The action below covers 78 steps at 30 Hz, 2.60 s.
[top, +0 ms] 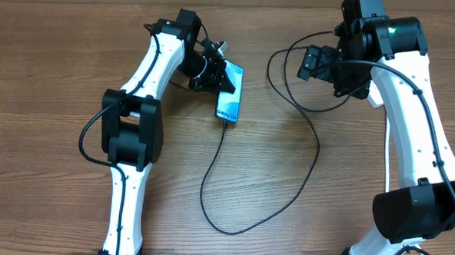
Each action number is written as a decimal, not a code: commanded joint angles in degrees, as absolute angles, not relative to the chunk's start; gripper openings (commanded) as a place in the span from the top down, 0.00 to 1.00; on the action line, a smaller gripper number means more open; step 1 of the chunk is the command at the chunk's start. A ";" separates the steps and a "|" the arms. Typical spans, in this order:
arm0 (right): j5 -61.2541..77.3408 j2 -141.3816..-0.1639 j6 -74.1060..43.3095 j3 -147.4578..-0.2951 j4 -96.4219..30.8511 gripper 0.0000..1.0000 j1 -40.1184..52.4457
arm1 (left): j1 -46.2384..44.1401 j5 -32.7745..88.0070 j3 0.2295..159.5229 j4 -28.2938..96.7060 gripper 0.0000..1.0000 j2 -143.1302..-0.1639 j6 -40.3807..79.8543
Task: Plug charger to phone and switch on socket
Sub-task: 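Lower the phone flat onto the table with the left gripper and release, then raise the left arm away and move the right gripper over the power strip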
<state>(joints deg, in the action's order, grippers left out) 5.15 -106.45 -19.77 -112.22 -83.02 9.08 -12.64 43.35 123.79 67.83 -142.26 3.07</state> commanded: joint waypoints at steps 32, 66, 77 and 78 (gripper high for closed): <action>3.68 -105.78 -21.23 -113.21 -81.52 0.00 8.82 | -12.32 30.76 124.25 67.05 0.74 -147.83 7.33; -19.29 -108.57 -20.71 -113.21 -65.43 0.00 -1.41 | -6.76 10.09 133.60 75.53 0.00 -117.95 9.98; -4.89 -120.20 -14.76 -113.21 -56.31 0.00 -13.52 | -6.74 2.50 133.58 76.71 0.00 -110.08 11.81; -5.02 -121.16 -14.76 -113.21 -55.75 0.00 -13.76 | -6.74 2.52 133.58 76.69 0.00 -110.17 11.84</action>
